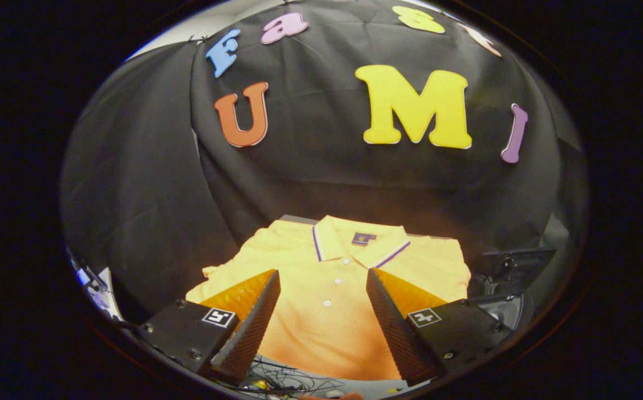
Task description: Put the clothes into the washing machine and then close the washing machine lid.
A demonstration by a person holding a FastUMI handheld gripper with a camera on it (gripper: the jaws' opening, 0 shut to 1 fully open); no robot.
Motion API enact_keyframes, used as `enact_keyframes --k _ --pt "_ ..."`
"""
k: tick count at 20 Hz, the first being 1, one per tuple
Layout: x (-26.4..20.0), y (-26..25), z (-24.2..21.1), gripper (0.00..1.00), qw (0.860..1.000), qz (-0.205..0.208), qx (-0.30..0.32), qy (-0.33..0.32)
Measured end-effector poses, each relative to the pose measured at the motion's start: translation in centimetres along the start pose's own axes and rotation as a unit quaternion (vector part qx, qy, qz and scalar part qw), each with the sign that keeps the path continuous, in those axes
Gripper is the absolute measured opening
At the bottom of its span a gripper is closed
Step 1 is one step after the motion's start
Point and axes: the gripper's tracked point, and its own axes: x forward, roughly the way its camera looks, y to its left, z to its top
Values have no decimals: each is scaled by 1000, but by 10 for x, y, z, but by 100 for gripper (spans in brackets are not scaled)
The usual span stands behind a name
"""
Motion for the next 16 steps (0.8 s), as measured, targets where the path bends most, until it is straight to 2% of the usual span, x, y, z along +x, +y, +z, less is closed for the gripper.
enact_keyframes --k 3,7,11,16 --pt "22 -3 -3 98 998 -5 17 65" --pt "41 -5 -15 98 985 -27 34 168" --pt "52 -12 -21 97 972 -70 20 225" --pt "60 -15 -32 97 954 -97 39 283"
